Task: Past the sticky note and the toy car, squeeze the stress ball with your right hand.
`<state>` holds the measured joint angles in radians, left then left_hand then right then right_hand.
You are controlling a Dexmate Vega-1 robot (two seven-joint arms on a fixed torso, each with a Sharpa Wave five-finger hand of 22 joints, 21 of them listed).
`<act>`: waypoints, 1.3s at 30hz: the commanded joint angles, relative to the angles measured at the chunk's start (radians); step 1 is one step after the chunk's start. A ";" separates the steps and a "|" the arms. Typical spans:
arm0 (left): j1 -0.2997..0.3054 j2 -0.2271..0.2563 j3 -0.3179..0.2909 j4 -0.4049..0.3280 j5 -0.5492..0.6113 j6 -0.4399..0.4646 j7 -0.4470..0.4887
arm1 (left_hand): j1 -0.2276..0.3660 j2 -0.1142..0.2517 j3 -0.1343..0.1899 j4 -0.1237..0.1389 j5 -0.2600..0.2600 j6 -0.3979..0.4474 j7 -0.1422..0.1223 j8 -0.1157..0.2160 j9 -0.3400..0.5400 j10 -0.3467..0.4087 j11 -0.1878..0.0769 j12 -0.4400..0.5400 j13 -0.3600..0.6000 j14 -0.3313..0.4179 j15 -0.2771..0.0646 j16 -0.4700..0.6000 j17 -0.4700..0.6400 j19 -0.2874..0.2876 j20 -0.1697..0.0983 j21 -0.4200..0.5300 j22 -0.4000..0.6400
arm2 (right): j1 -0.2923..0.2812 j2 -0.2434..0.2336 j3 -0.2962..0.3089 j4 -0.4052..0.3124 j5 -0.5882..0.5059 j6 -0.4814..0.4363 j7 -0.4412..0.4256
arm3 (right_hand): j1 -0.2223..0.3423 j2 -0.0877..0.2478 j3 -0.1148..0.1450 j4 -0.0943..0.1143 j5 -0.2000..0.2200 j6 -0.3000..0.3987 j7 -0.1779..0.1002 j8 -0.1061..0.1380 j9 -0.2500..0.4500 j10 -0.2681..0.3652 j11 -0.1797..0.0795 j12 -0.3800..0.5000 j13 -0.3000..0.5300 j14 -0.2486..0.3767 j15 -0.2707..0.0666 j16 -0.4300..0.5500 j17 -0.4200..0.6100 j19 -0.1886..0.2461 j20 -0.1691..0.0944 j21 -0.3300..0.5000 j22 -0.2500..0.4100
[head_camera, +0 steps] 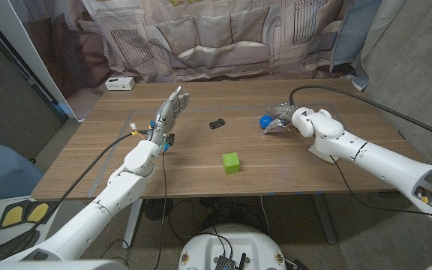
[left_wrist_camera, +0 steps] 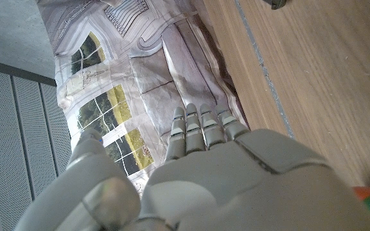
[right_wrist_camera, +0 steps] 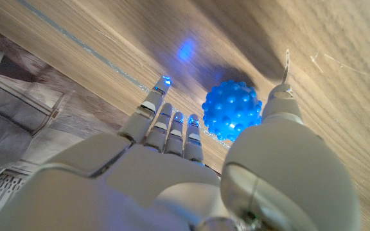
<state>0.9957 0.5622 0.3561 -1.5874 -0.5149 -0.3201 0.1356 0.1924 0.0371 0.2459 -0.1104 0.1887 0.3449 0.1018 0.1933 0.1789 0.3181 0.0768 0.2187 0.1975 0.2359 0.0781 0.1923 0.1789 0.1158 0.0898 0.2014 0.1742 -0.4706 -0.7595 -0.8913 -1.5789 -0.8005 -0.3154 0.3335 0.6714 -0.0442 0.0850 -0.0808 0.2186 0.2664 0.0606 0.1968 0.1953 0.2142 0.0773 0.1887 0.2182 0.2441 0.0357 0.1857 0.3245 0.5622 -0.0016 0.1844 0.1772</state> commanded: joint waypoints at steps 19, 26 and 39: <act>0.000 0.011 0.004 -0.011 0.006 0.011 -0.004 | 0.002 0.008 0.005 -0.007 -0.002 0.006 0.000 0.001 0.005 0.003 0.001 -0.002 0.005 0.006 0.001 -0.003 0.002 0.005 0.000 -0.005 0.005 | -0.116 -0.031 0.167 -0.003 0.302 0.177 -0.206 | -0.217 -0.027 -0.094 0.095 0.034 -0.049 0.004 0.003 0.004 0.010 0.029 0.012 -0.009 -0.072 0.021 0.008 -0.018 -0.148 0.017 -0.012 0.000; 0.007 0.016 0.002 -0.024 0.010 0.019 0.005 | 0.003 0.009 0.005 -0.008 -0.002 0.006 0.001 0.001 0.005 0.002 0.000 -0.002 0.005 0.006 -0.001 -0.003 0.002 0.005 0.001 -0.005 0.005 | -0.134 -0.033 0.190 0.011 0.364 0.231 -0.258 | -0.273 -0.031 -0.121 0.119 0.045 -0.051 0.009 0.000 0.000 -0.036 0.033 -0.002 -0.014 -0.159 0.011 -0.008 -0.037 -0.289 0.000 -0.016 -0.002; 0.023 0.019 -0.001 -0.050 0.025 0.022 0.027 | 0.005 0.009 0.006 -0.009 -0.002 0.005 0.003 0.000 0.005 0.002 -0.001 -0.002 0.005 0.004 0.000 -0.003 0.002 0.004 -0.001 -0.005 0.005 | -0.195 -0.008 0.272 0.054 0.565 0.323 -0.346 | -0.263 -0.019 -0.118 0.112 0.056 -0.097 0.034 -0.011 -0.002 -0.083 0.039 -0.005 -0.018 -0.221 0.018 -0.007 -0.059 -0.355 -0.024 -0.005 -0.004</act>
<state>1.0040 0.5772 0.3596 -1.6152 -0.5030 -0.2997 0.1436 0.1924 0.0370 0.2502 -0.1145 0.1887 0.3448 0.1018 0.1933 0.1789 0.3180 0.0768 0.2187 0.1976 0.2359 0.0782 0.1923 0.1789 0.1158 0.0898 0.1956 0.1743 -0.6166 -0.7852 -0.6848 -1.5573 -0.4000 -0.0777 0.0668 0.4054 -0.0733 -0.0291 0.0333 0.2669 0.1710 0.0839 0.1881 0.1903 0.1371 0.1180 0.1845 0.1998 0.0278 0.0480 0.1808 0.2649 0.2035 -0.0250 0.1708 0.1721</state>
